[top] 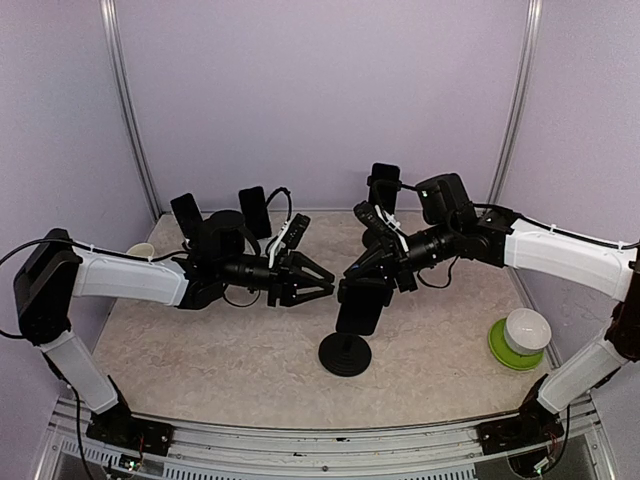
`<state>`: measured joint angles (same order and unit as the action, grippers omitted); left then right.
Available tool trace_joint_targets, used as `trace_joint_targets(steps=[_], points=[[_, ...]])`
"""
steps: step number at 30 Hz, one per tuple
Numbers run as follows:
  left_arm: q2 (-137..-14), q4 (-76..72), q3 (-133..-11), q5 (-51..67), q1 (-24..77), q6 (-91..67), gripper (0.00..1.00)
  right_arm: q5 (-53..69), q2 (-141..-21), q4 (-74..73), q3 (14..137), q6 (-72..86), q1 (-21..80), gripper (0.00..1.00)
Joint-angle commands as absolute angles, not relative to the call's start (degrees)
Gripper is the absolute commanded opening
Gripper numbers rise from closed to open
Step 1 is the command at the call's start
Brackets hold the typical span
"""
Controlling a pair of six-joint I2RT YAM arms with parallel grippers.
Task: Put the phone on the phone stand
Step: Adjust the phone stand with the phone at the center of the board.
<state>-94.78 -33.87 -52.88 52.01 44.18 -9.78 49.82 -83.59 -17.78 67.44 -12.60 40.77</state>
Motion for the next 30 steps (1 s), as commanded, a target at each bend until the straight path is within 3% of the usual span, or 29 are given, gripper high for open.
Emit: trace_joint_targets(steps=[1, 12, 19, 25, 30], points=[[-93.54, -32.96, -53.77, 52.25, 44.12, -9.09, 0.39, 45.97, -84.96, -23.12, 68.81, -11.93, 40.92, 0.0], [-91.31, -32.71, -51.48, 49.13, 44.12, -8.5, 0.74, 45.0, -87.74, -23.75, 72.79, -10.93, 44.15, 0.0], [-86.2, -31.54, -46.9, 43.06, 43.45, -8.0, 0.83, 42.53, -88.78, -23.21, 74.57, -9.05, 46.44, 0.0], [-82.25, -30.51, -43.51, 40.32, 42.85, -8.11, 0.93, 41.06, -89.73, -24.26, 76.97, -8.54, 49.41, 0.16], [-79.72, -29.21, -41.97, 38.73, 42.8, -7.98, 0.96, 39.85, -90.73, -25.6, 78.8, -8.85, 51.62, 0.22]])
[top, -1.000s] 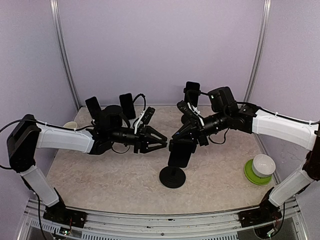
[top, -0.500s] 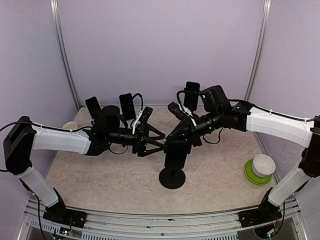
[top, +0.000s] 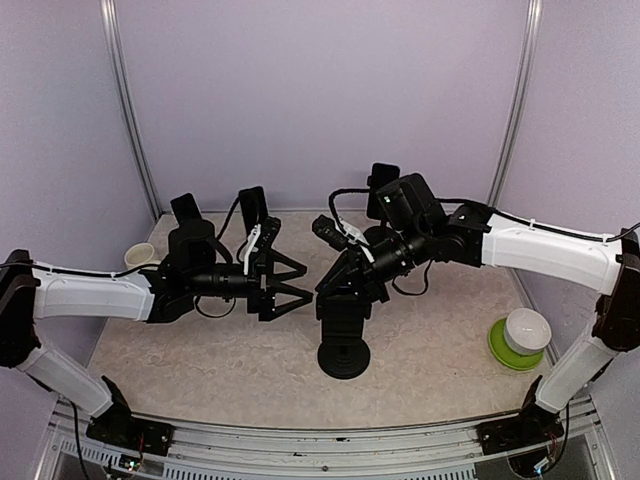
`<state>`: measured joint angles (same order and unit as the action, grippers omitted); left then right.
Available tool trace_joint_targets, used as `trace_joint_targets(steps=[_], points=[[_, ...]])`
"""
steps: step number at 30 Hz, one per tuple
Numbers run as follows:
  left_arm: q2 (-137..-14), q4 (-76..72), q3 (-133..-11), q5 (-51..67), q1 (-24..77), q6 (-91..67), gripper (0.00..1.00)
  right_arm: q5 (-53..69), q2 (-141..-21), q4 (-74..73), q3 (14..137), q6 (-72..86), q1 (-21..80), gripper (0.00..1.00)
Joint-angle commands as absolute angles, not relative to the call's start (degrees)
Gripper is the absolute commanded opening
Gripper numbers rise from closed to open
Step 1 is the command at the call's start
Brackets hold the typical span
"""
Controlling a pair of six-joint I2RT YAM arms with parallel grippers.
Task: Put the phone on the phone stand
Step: Adjust the phone stand with the phone at the center of the board.
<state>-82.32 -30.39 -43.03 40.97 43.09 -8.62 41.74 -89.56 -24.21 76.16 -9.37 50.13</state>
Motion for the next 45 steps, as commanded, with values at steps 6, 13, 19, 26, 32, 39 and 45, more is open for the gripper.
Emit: trace_joint_targets(steps=[6, 13, 19, 26, 32, 39, 45], points=[[-76.46, -27.6, -40.71, 35.79, 42.72, -8.0, 0.99, 38.83, -90.49, -26.38, 79.95, -8.82, 52.71, 0.37], [-73.39, -25.63, -39.93, 31.94, 42.71, -9.05, 0.99, 37.42, -88.98, -27.17, 80.37, -8.79, 52.9, 0.6], [-72.04, -24.71, -38.92, 30.59, 42.71, -10.67, 0.99, 36.31, -86.44, -27.18, 79.76, -8.74, 52.84, 0.69], [-70.94, -24.13, -37.93, 30.27, 43.57, -11.29, 0.99, 35.5, -82.01, -25.54, 76.05, -7.99, 52.88, 0.77], [-71.8, -23.12, -38.43, 29.09, 46.21, -10.88, 0.99, 32.59, -78.17, -23.86, 71.54, -6.36, 52.85, 0.8], [-73.44, -21.43, -39.0, 26.93, 50.09, -9.52, 0.99, 29.5, -70.99, -20.14, 63.22, -5.46, 52.75, 0.82], [-74.82, -19.88, -40.41, 26.17, 51.61, -8.03, 0.99, 28.04, -66.71, -16.85, 56.93, -5.47, 51.86, 0.83]])
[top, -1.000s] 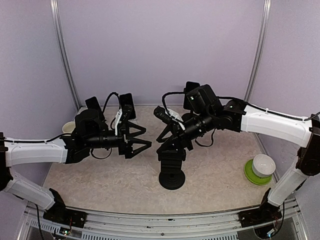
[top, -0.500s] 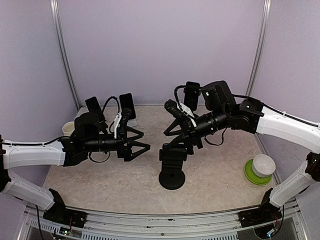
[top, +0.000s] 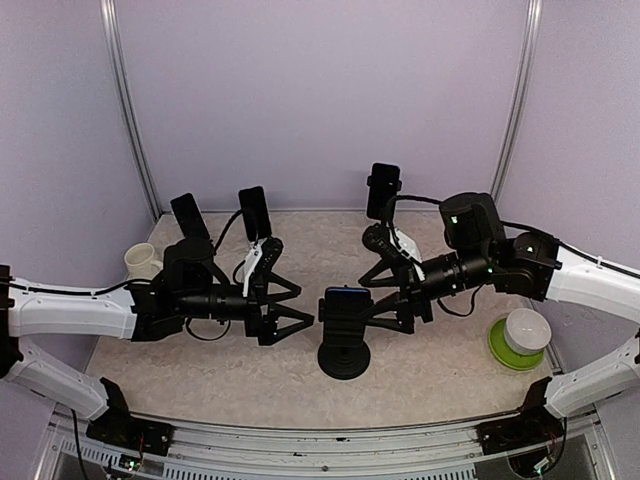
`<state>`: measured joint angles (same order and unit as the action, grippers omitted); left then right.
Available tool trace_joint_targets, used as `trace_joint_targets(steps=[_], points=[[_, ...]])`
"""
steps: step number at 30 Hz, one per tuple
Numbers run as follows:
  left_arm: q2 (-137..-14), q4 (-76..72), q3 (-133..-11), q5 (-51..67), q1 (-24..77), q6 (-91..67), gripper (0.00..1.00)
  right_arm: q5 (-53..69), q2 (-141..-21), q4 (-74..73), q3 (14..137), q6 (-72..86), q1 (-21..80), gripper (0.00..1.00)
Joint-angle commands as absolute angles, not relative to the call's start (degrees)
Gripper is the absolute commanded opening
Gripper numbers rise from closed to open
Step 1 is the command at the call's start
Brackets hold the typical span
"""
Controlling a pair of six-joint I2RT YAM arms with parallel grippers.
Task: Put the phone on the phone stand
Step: Adjust the phone stand with the phone at the center of the board.
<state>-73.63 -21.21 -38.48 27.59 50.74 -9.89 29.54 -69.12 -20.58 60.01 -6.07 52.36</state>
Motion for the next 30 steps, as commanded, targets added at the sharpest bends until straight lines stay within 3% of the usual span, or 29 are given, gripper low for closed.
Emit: trace_joint_targets(steps=[1, 21, 30], points=[[-75.15, -19.57, -40.76, 26.12, 51.81, -7.68, 0.99, 28.04, -66.14, -16.33, 55.73, -5.64, 51.58, 0.83], [-80.95, -18.81, -46.61, 35.0, 52.28, -3.34, 0.83, 34.11, -65.17, -7.17, 46.47, -7.2, 47.58, 0.71], [-82.46, -18.98, -47.9, 36.88, 52.51, -3.18, 0.65, 34.57, -65.28, -6.01, 44.89, -6.03, 46.47, 0.61]])
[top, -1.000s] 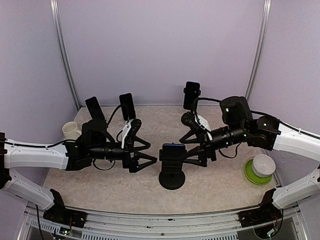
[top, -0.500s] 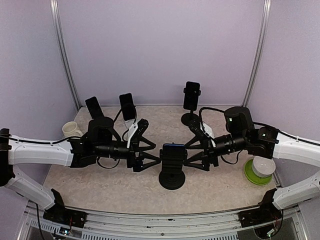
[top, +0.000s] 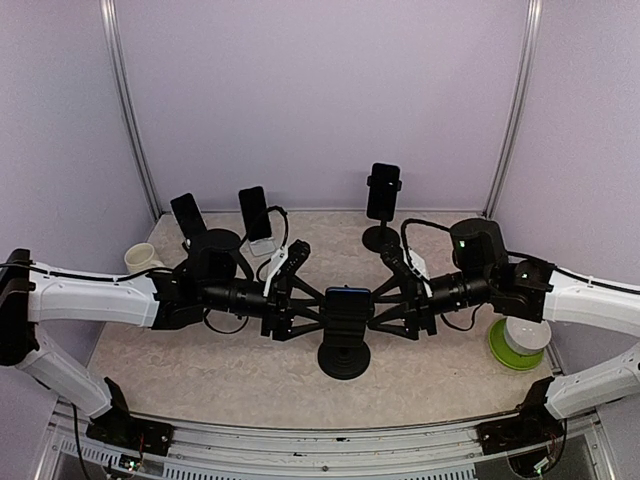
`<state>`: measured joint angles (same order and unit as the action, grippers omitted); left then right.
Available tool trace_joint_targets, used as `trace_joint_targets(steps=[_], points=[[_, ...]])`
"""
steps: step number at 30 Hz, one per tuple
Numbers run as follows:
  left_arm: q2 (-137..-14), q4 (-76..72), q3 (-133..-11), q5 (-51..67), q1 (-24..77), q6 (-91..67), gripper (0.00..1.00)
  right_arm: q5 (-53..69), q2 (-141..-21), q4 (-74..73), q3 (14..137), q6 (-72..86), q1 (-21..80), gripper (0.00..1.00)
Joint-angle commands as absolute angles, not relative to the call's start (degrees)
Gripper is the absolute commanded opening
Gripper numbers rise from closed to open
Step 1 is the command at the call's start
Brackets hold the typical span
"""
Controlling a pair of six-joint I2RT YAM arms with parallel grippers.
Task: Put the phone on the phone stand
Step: Adjust the phone stand with the phone at the center of the board.
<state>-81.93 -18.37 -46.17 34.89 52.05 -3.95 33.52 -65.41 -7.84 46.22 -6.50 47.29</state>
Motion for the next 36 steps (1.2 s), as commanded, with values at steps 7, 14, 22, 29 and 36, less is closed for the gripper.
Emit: trace_joint_targets(steps=[7, 14, 22, 29, 36], points=[[-82.72, -19.25, -48.25, 38.0, 52.56, -3.0, 0.48, 35.73, -65.79, -4.43, 43.87, -4.95, 46.1, 0.51], [-83.23, -19.01, -48.25, 38.15, 52.65, -2.99, 0.28, 37.93, -66.66, -3.62, 44.14, -4.24, 46.03, 0.36], [-83.83, -18.72, -48.49, 37.72, 52.73, -4.0, 0.24, 42.03, -68.21, -3.81, 45.03, -2.15, 46.03, 0.27], [-84.92, -15.96, -50.02, 36.73, 52.7, -6.15, 0.22, 44.12, -70.84, -6.6, 47.53, 1.96, 46.03, 0.16], [-85.04, -15.02, -50.53, 37.72, 52.72, -8.51, 0.2, 48.85, -74.28, -7.69, 48.99, 6.23, 45.95, 0.12]])
